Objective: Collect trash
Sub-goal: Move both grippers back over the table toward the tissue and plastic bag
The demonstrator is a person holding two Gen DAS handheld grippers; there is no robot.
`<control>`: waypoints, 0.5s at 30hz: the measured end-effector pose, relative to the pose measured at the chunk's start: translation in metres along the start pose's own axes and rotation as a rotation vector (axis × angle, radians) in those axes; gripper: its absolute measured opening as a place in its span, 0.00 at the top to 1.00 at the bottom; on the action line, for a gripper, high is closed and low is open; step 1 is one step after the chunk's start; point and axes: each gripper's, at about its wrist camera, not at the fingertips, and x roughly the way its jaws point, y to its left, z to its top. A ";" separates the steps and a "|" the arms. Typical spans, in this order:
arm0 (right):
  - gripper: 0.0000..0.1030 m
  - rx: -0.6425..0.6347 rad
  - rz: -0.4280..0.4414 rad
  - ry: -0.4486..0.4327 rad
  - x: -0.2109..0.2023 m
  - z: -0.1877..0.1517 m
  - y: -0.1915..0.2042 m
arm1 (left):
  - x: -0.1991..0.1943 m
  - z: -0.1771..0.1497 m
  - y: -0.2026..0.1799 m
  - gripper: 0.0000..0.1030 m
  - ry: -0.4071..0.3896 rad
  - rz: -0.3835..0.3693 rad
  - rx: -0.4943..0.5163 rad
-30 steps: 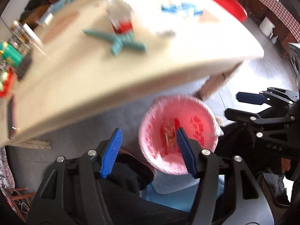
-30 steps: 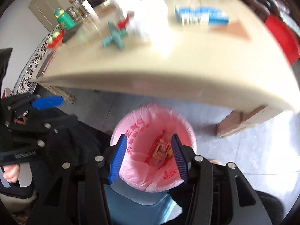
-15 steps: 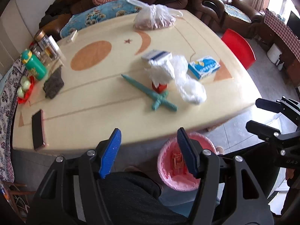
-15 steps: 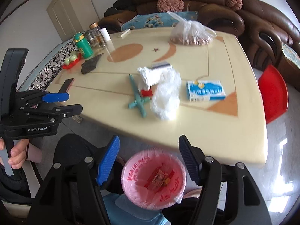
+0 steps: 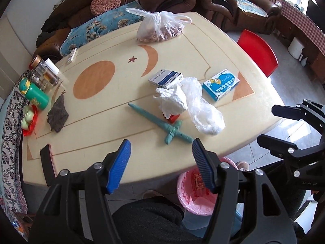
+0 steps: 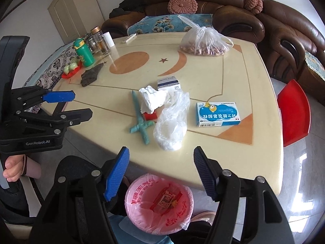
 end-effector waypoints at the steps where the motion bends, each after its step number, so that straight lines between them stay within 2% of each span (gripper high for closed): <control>1: 0.37 0.001 -0.001 0.004 0.003 0.001 -0.001 | 0.004 0.003 0.000 0.39 0.006 -0.001 0.001; 15: 0.37 0.037 0.016 0.063 0.052 0.012 -0.019 | 0.054 0.028 0.009 0.39 0.071 -0.005 -0.010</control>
